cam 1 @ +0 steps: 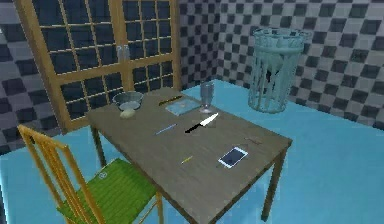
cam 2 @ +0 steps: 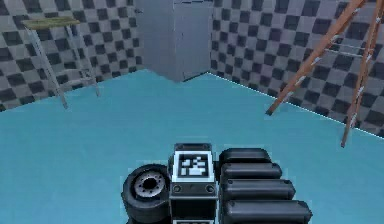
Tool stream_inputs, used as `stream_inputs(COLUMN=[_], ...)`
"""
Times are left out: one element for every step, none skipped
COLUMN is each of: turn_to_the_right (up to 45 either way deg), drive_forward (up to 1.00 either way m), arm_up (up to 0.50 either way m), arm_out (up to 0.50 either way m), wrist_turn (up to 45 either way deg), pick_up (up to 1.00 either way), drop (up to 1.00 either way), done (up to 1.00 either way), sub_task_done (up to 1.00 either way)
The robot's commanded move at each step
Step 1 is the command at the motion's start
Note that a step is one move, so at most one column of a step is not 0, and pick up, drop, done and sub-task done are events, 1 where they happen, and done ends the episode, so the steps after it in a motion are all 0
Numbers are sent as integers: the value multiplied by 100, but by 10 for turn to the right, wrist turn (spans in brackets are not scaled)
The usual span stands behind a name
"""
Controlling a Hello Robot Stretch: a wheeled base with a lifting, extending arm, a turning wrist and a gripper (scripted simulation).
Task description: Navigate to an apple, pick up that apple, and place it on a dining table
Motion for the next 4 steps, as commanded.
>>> stream_inputs(turn_to_the_right=[-450, -450, -360, 450], drive_forward=[0, 0, 0, 0], arm_up=[0, 0, 0, 0], arm_out=[0, 0, 0, 0], wrist_turn=[0, 0, 0, 0], pick_up=[0, 0, 0, 0], drop=[0, 0, 0, 0], done=[0, 0, 0, 0], sub_task_done=[0, 0, 0, 0])
